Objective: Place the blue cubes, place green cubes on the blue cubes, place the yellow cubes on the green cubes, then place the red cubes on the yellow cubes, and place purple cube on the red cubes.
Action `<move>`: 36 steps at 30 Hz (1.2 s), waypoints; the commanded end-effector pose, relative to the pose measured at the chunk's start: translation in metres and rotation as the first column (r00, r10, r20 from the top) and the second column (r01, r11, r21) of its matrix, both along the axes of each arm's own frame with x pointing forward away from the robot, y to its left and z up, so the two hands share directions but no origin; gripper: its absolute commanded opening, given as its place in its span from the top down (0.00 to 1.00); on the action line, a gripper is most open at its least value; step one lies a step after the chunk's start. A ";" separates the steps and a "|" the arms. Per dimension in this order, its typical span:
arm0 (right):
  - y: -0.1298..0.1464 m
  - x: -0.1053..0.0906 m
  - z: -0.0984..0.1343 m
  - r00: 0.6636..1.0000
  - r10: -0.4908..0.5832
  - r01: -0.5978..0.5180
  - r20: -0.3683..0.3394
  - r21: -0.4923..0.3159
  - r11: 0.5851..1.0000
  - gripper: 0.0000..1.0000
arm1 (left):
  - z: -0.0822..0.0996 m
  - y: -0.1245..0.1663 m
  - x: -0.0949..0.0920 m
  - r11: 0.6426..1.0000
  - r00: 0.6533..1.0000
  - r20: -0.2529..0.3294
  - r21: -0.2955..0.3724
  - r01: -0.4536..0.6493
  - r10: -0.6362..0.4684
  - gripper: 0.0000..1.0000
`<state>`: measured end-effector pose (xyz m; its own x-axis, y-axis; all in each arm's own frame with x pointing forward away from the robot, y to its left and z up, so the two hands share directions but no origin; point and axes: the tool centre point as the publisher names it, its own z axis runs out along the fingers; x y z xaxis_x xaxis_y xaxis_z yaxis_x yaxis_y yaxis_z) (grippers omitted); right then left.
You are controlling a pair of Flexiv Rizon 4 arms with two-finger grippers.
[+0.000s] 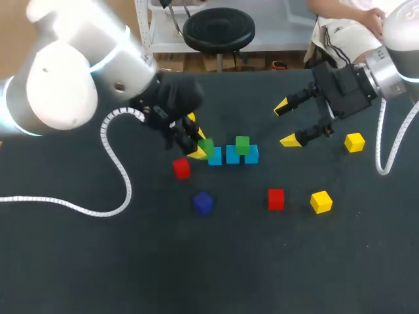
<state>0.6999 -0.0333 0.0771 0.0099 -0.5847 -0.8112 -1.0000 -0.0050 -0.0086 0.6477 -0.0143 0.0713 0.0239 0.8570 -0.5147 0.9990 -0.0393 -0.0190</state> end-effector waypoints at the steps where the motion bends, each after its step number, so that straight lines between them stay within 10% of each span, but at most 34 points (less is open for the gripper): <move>1: 0.000 -0.001 0.000 1.000 -0.002 0.002 0.002 0.000 1.000 0.00 | 0.000 -0.011 -0.002 0.995 0.999 -0.022 0.101 -0.024 0.026 1.00; 36: 0.000 -0.001 0.000 1.000 -0.002 0.002 0.002 0.000 1.000 0.00 | -0.028 -0.038 0.024 0.992 0.998 -0.044 0.120 -0.027 0.033 1.00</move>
